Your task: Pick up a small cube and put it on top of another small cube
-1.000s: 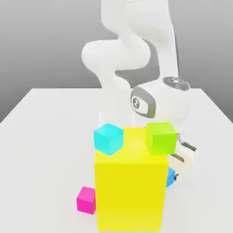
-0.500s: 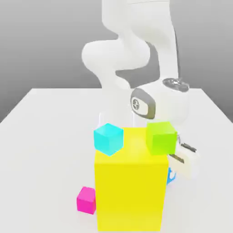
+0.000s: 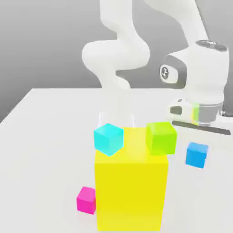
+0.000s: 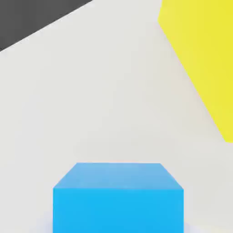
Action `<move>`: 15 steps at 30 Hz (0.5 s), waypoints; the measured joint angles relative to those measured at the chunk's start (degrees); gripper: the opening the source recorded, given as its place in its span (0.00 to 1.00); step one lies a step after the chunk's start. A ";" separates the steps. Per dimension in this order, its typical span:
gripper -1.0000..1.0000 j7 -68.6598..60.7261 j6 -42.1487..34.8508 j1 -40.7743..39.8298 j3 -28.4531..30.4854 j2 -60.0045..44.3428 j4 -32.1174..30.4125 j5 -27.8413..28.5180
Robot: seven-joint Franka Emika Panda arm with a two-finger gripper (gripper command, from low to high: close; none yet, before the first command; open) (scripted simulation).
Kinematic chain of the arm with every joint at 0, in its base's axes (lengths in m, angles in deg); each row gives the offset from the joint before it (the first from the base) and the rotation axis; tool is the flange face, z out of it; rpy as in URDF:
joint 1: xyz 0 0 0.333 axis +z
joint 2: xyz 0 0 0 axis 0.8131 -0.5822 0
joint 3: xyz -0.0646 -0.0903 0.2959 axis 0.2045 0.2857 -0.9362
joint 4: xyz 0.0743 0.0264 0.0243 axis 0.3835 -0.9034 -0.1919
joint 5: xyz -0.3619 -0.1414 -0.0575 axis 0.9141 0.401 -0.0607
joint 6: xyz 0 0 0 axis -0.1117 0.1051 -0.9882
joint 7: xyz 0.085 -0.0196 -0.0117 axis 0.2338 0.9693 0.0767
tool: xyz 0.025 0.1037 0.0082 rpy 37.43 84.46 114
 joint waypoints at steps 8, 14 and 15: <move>0.00 -16.66 -15.17 -1.19 4.50 5.89 8.85 -1.07; 0.00 -24.95 -25.95 -3.79 8.94 10.54 12.79 -1.12; 0.00 -26.21 -27.73 -4.20 9.63 11.29 13.44 -1.01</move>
